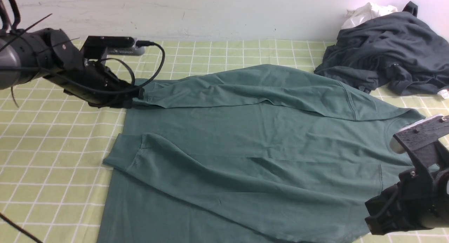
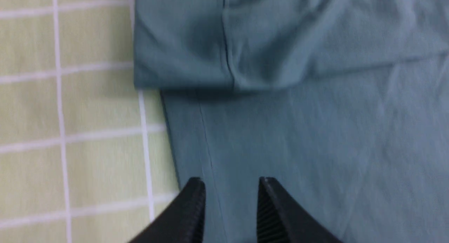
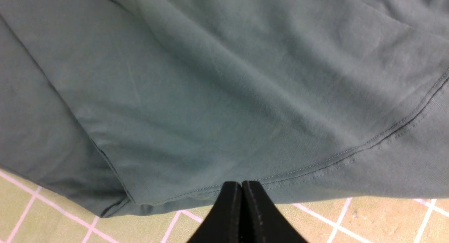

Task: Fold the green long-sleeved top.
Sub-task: Use the left arm to clamp the cuff farthest from it

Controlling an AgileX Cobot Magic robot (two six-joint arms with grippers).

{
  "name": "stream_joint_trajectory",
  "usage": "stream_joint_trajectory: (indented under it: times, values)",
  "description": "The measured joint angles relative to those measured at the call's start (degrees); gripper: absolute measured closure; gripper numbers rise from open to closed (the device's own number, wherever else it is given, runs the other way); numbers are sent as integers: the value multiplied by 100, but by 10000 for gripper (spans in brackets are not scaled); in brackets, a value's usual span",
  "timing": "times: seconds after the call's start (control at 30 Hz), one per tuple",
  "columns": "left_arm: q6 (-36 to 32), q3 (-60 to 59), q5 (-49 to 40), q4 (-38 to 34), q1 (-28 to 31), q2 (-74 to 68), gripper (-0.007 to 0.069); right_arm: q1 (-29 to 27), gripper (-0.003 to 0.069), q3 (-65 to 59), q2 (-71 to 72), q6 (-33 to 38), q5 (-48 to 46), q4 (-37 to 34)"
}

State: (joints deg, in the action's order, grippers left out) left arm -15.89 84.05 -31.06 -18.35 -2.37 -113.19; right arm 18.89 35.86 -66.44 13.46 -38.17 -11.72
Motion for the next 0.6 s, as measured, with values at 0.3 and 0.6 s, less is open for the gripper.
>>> stream_joint_trajectory:
  times: [0.3,0.6]
  values:
    - [726,1666,-21,13,101,-1506,162,0,675,0,0,83,127,0]
    - [1347,2088,-276,411,102,-1948,162,0,675,0,0,144,219,0]
